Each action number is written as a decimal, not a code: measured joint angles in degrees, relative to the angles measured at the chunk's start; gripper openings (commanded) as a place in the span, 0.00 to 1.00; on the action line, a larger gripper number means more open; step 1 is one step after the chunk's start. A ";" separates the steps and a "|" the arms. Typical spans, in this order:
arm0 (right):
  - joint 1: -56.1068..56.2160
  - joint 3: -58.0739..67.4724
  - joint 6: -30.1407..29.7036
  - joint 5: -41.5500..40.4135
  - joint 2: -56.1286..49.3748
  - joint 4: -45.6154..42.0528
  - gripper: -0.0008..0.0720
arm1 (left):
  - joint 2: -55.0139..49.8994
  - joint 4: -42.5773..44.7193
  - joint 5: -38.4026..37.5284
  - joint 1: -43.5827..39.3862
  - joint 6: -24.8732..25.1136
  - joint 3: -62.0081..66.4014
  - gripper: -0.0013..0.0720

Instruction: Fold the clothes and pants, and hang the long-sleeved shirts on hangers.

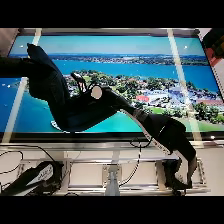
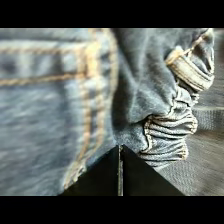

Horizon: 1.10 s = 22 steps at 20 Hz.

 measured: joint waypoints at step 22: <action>-9.44 -7.04 -4.81 21.99 11.04 -23.34 0.04 | -7.17 7.52 0.94 -10.34 -0.13 -6.51 0.09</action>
